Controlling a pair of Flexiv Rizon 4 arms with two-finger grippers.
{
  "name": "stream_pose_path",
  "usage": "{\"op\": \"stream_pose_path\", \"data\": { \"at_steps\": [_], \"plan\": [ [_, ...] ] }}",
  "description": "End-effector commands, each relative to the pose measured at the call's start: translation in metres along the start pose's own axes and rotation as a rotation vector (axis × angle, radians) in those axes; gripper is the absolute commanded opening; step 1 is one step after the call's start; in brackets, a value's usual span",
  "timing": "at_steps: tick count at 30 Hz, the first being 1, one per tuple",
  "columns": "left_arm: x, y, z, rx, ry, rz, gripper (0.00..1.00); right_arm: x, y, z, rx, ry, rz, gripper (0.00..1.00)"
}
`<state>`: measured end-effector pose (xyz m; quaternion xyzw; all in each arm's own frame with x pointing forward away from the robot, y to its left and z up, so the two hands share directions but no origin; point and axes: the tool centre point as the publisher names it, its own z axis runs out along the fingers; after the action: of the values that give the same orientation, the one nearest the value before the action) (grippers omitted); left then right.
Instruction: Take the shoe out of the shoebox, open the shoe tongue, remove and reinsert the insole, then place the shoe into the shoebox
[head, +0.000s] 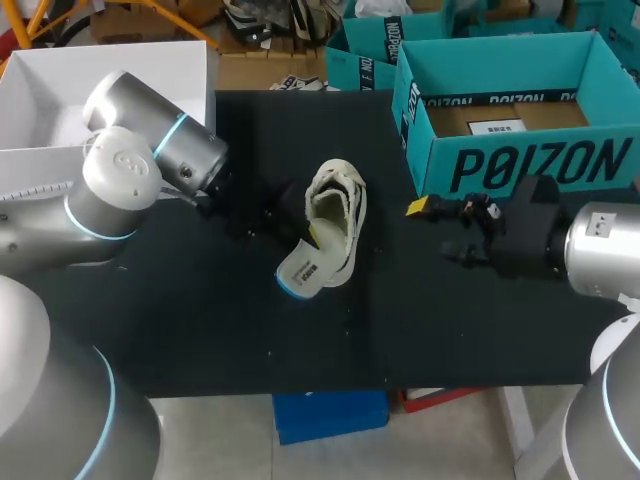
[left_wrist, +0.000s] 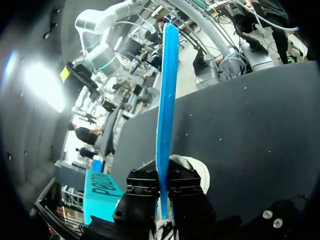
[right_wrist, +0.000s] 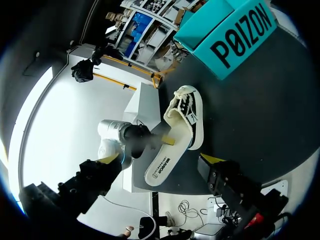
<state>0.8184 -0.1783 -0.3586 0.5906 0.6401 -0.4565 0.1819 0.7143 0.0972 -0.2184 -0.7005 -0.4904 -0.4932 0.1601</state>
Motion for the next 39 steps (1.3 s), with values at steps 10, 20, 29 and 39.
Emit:
{"op": "stream_pose_path", "data": {
  "at_steps": [10, 20, 29, 39],
  "plan": [
    [-0.005, 0.021, 0.003, -0.024, 0.033, 0.016, 0.0, 0.0, 0.0, -0.001, 0.001, 0.0, 0.0, 1.0],
    [-0.004, 0.034, 0.007, -0.075, 0.051, 0.033, 0.0, 0.0, 0.0, -0.001, 0.001, 0.0, 0.0, 1.0],
    [-0.004, 0.047, 0.007, -0.107, 0.067, 0.029, 0.0, 0.0, 0.0, -0.001, 0.001, 0.0, 0.0, 1.0],
    [-0.006, 0.048, 0.004, -0.118, 0.053, 0.02, 0.2, 0.0, 0.0, -0.001, 0.001, 0.0, 0.0, 1.0]
  ]
}}
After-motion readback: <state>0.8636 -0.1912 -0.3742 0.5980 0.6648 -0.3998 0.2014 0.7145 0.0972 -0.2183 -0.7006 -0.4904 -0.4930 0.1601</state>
